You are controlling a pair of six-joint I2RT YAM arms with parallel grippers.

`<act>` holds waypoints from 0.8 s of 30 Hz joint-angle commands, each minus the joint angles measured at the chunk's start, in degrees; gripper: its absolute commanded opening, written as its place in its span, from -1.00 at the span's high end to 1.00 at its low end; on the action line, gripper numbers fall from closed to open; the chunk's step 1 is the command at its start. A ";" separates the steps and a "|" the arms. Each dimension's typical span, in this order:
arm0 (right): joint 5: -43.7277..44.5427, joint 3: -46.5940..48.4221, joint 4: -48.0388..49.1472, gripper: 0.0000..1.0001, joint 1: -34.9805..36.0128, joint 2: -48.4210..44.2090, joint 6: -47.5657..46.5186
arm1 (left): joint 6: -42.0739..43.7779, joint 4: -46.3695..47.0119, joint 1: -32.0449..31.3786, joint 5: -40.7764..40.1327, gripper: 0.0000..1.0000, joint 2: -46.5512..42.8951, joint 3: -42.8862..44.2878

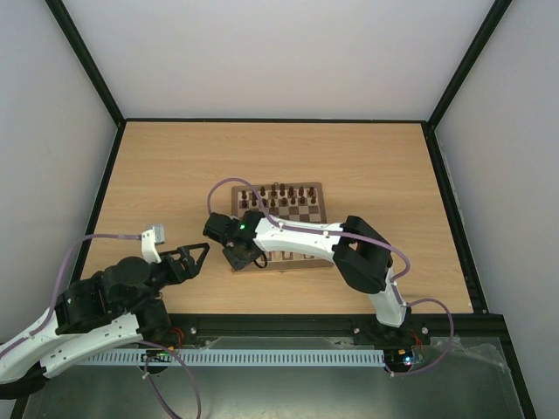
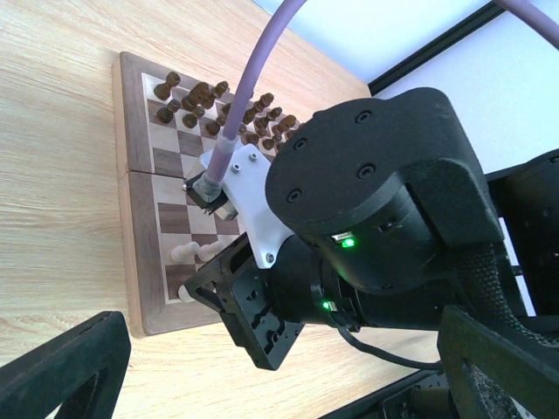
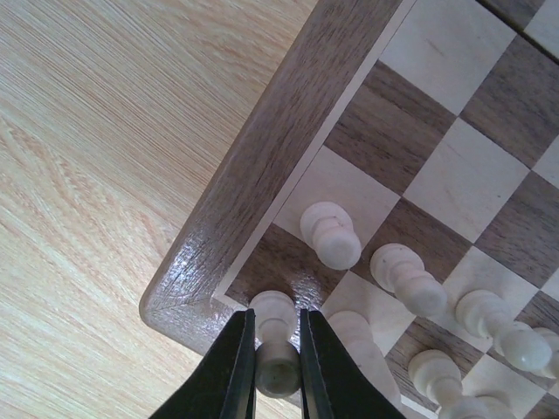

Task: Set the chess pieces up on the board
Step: Place the chess piece on the chessboard.

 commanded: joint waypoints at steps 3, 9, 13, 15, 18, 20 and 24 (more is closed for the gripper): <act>-0.30 1.51 -0.93 0.88 -0.82 1.30 -1.03 | 0.35 -0.36 -0.27 -0.10 -0.98 0.43 0.85; -0.19 1.51 -1.02 0.79 -1.21 1.40 -1.15 | 0.34 -0.31 -0.28 -0.10 -0.99 0.43 0.72; -1.02 1.35 -0.94 0.64 -1.21 0.74 -0.88 | 0.26 -0.31 -0.30 -0.10 -0.99 0.43 0.74; -1.87 1.23 -0.68 0.57 -1.15 0.15 -1.01 | 0.23 -0.31 -0.24 -0.10 -0.99 0.52 0.74; -3.09 1.03 -0.11 0.47 -1.21 -0.79 -1.34 | 0.22 -0.24 -0.28 -0.19 -0.99 0.60 0.80; -3.35 0.98 -0.01 0.41 -1.18 -1.37 -1.48 | 0.07 -0.23 -0.31 -0.19 -0.99 0.73 0.67; -3.69 0.54 0.16 0.40 -1.05 -3.40 -1.49 | -0.06 -0.31 -0.27 -0.36 -0.99 0.91 0.57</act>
